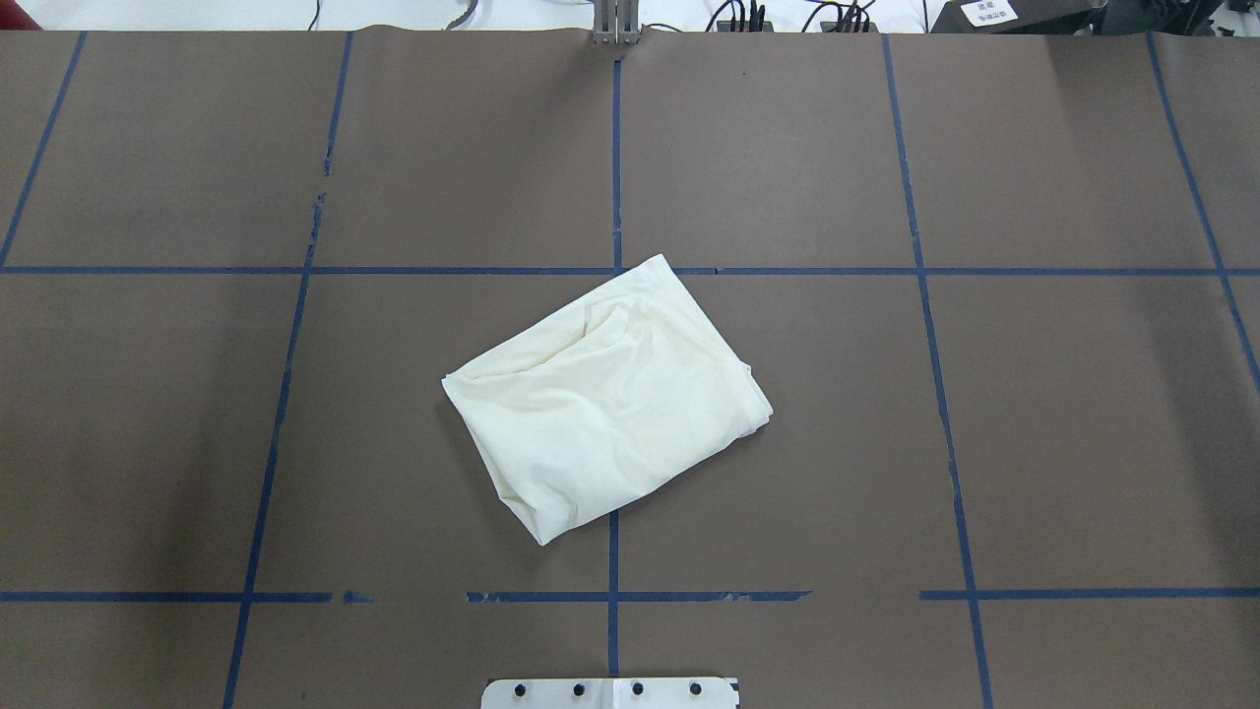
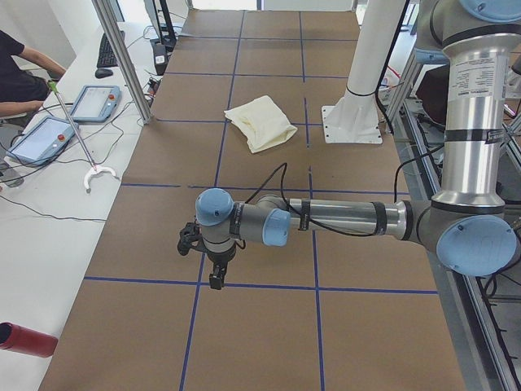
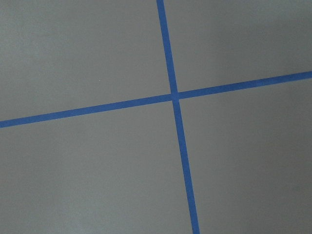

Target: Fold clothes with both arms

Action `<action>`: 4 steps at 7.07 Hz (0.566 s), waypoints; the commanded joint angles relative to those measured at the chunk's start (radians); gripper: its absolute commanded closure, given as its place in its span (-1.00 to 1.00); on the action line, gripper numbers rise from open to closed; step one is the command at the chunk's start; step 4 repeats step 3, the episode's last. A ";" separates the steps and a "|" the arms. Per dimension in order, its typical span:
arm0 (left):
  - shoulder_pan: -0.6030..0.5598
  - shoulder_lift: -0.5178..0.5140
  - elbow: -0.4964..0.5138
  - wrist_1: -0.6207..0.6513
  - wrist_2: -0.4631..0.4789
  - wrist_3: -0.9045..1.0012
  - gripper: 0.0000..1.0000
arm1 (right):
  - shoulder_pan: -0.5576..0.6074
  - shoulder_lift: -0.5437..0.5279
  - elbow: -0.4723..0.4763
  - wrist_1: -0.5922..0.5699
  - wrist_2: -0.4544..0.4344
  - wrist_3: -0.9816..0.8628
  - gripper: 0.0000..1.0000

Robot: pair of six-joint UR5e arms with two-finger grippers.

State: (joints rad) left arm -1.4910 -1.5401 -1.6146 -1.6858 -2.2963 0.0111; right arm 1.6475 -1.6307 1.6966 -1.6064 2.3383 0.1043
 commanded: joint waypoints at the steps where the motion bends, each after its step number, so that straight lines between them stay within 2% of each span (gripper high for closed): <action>1: 0.000 0.000 -0.001 0.000 0.000 0.001 -1.00 | 0.000 0.000 0.000 -0.001 -0.010 0.000 -1.00; 4: 0.000 0.000 -0.004 0.000 0.000 0.001 -1.00 | 0.000 0.000 0.000 -0.001 -0.011 0.000 -1.00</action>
